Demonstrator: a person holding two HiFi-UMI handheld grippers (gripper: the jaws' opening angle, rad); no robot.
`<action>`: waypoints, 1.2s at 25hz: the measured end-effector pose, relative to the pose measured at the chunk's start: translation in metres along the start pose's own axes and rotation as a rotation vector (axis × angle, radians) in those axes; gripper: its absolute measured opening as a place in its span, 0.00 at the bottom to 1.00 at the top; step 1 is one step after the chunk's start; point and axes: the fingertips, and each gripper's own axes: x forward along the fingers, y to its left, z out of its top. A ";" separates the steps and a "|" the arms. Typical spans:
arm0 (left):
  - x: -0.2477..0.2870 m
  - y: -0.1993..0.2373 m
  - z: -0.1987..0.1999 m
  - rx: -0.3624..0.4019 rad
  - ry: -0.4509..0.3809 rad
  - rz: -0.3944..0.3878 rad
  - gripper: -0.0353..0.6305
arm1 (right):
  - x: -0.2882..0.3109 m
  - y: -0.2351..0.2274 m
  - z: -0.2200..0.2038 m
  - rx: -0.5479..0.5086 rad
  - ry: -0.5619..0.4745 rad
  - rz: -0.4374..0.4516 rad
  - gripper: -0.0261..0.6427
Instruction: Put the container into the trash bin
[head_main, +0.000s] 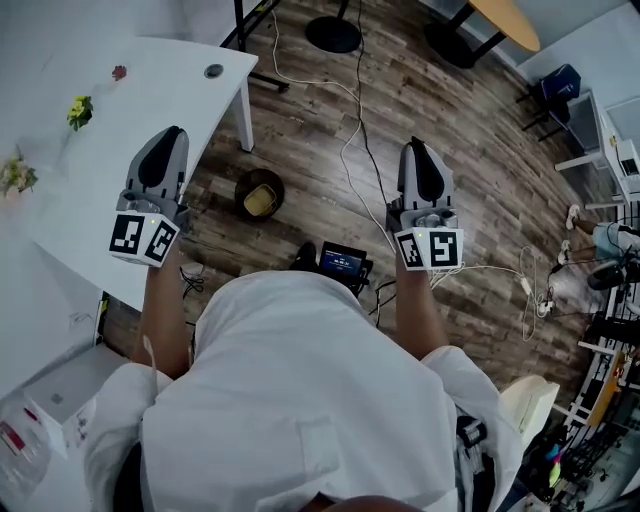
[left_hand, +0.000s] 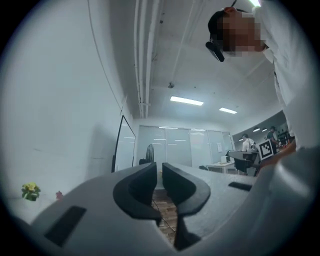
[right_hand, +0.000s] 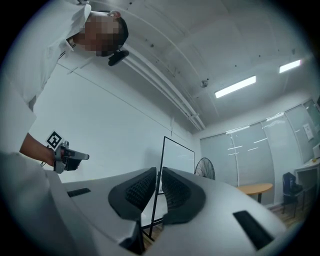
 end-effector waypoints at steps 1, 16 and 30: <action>-0.010 0.005 -0.001 -0.002 0.004 0.011 0.12 | -0.005 0.007 0.002 -0.002 0.000 -0.007 0.13; -0.133 -0.006 -0.049 -0.020 0.097 -0.086 0.12 | -0.088 0.133 -0.011 -0.011 0.155 -0.022 0.13; -0.147 -0.068 -0.013 -0.027 0.006 -0.140 0.12 | -0.111 0.137 -0.030 -0.002 0.160 0.059 0.12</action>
